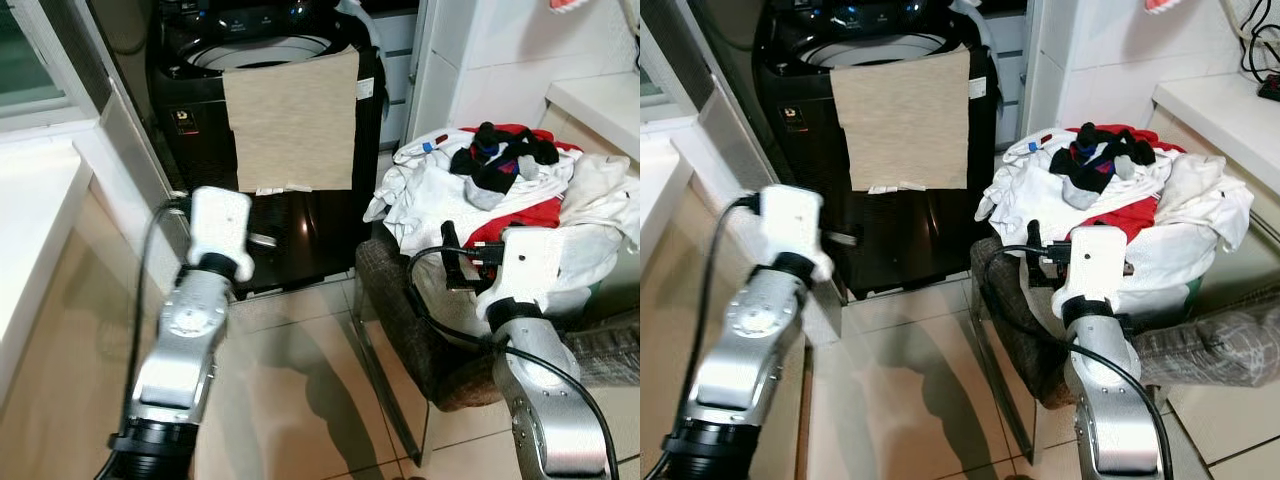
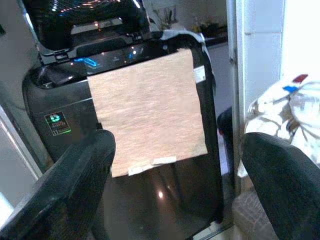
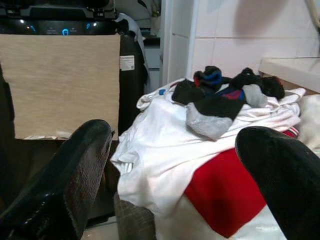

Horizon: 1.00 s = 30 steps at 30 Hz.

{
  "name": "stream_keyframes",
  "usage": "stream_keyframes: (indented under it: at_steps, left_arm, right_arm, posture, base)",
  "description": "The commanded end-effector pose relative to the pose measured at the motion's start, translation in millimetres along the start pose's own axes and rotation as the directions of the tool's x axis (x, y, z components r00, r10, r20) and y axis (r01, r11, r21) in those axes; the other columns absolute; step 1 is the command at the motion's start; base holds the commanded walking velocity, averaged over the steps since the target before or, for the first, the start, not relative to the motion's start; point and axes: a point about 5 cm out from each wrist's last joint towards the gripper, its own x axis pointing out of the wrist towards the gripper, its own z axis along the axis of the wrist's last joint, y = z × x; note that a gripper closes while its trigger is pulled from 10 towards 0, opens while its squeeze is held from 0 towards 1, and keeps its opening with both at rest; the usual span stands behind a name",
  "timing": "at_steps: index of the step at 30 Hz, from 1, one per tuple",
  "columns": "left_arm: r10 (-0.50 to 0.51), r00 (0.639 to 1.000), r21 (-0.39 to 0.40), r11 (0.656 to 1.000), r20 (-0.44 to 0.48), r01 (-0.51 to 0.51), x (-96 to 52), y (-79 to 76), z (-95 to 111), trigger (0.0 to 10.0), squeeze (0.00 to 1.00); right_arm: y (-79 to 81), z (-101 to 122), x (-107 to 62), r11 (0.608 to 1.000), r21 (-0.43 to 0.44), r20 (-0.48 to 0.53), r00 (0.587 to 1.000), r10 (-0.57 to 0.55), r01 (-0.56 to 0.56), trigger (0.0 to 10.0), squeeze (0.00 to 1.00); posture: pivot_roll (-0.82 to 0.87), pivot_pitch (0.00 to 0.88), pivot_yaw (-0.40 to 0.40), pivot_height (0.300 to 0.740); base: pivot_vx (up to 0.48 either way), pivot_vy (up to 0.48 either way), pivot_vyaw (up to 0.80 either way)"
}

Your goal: Clothes washing

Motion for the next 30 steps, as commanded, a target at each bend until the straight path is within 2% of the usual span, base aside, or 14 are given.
stream_keyframes:
  at_steps: [1, 7, 15, 19, 23, 27, 30]
  left_arm:
    - [0.020, 1.000, 0.028, 0.999, -0.008, -0.020, 0.7, 4.1, -3.3, 10.0, 0.00]
    - [0.043, 0.999, 0.045, 0.998, -0.006, -0.043, 3.1, 3.4, -4.0, 10.0, 0.00]
    - [0.051, 0.998, 0.033, 0.998, -0.021, -0.050, 7.1, 4.3, -5.9, 10.0, 0.00]
    - [0.040, 0.999, 0.059, 0.998, -0.017, -0.039, 9.6, 4.4, -3.0, 10.0, 0.00]
    - [0.046, 0.998, 0.035, 0.998, -0.047, -0.045, 9.6, 4.8, -7.9, 10.0, 0.00]
    - [0.014, 0.997, 0.011, 1.000, -0.070, -0.013, 8.2, -1.0, -8.0, 10.0, 0.00]
    - [0.028, 0.997, -0.024, 0.999, -0.070, -0.029, 7.2, -1.0, -5.5, 10.0, 0.00]
  right_arm:
    - [-1.0, 5.0, -2.5, 1.000, 0.010, 0.022, 1.000, -0.008, 0.008, 10.0, 0.00]
    - [-6.9, 0.0, -4.7, 0.999, 0.034, -0.007, 1.000, -0.023, 0.023, 10.0, 0.00]
    - [-6.8, 3.3, -5.4, 0.999, 0.028, 0.005, 1.000, -0.024, 0.024, 10.0, 0.00]
    - [-5.4, 4.0, -7.8, 1.000, 0.012, 0.009, 1.000, -0.015, 0.015, 10.0, 0.00]
    - [-2.0, 4.5, -8.2, 1.000, -0.013, 0.002, 1.000, -0.005, 0.005, 10.0, 0.00]
    - [-1.6, 7.2, -6.7, 1.000, 0.010, 0.010, 1.000, -0.002, 0.002, 10.0, 0.00]
    - [-1.9, 7.5, -4.9, 1.000, 0.004, 0.008, 1.000, 0.005, -0.005, 10.0, 0.00]
  posture:
    - [-0.07, 0.000, 0.103, 0.740]
    - [-0.09, 0.000, 0.084, 0.740]
    - [-0.10, 0.000, 0.107, 0.740]
    - [-0.11, 0.000, 0.115, 0.740]
    - [-0.10, 0.000, 0.125, 0.740]
    - [-0.08, 0.000, 0.105, 0.740]
    - [-0.07, 0.000, 0.095, 0.740]
  base:
    - [0.000, 0.000, 0.00]
    - [0.000, 0.443, -0.74]
    - [0.000, 0.443, -0.10]
    - [0.000, -0.240, 0.00]
    - [0.000, -0.480, 0.00]
    - [0.000, 0.000, 0.00]
    - [0.000, 0.000, 0.00]
